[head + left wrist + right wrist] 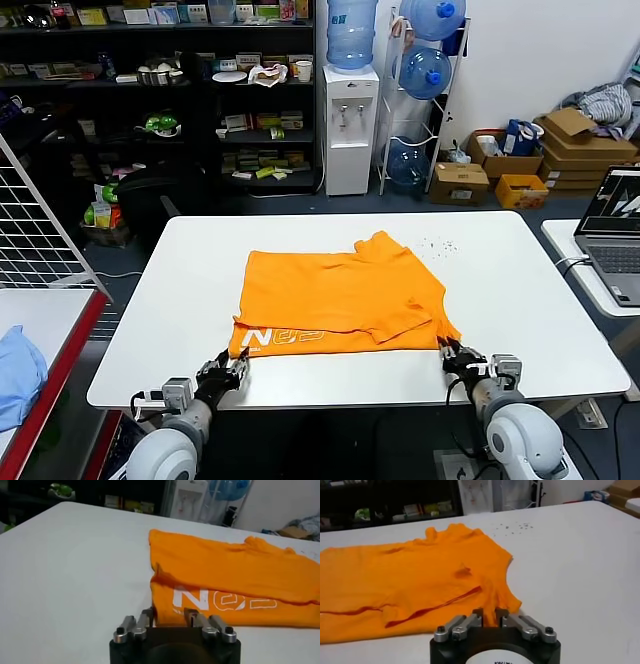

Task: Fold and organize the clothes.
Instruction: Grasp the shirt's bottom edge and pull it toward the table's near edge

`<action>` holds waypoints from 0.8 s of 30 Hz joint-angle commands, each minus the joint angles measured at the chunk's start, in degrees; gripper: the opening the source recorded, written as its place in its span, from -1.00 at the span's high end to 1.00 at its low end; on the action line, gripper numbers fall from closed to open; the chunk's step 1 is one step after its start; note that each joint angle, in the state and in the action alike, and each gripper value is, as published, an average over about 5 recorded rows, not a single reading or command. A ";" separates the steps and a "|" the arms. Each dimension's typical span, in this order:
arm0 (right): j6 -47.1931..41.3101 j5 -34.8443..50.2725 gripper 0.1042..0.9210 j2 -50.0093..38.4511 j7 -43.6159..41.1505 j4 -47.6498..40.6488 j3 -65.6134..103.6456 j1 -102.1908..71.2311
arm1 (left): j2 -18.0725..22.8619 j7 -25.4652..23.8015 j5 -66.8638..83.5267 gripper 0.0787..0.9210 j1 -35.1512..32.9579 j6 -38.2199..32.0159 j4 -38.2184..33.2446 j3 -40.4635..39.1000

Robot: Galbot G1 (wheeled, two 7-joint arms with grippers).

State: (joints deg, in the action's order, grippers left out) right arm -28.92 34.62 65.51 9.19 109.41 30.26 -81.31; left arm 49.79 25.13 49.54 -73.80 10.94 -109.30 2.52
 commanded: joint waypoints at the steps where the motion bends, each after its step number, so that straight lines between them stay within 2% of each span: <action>1: 0.01 0.27 0.91 -0.06 0.02 0.03 0.05 -0.01 | 0.05 -0.01 -0.24 0.32 -0.18 0.06 0.05 -0.06; 8: 0.30 0.44 0.95 -0.03 0.72 1.58 0.20 -0.83 | -0.08 0.08 -0.65 0.81 -0.44 -0.03 -0.40 0.07; 11: 0.17 0.84 0.95 -0.12 1.43 3.63 0.34 -2.06 | -0.61 0.45 -0.42 0.95 -0.98 -0.01 -1.53 0.23; 24: 0.26 2.12 0.95 -1.31 5.70 16.72 4.30 -18.59 | -8.60 5.30 6.01 0.97 -8.50 1.15 -13.80 2.21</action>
State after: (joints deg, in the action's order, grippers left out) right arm -28.72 36.42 64.40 13.50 120.34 33.11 -92.39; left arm 46.00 27.95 52.21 -77.51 11.84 -115.18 3.89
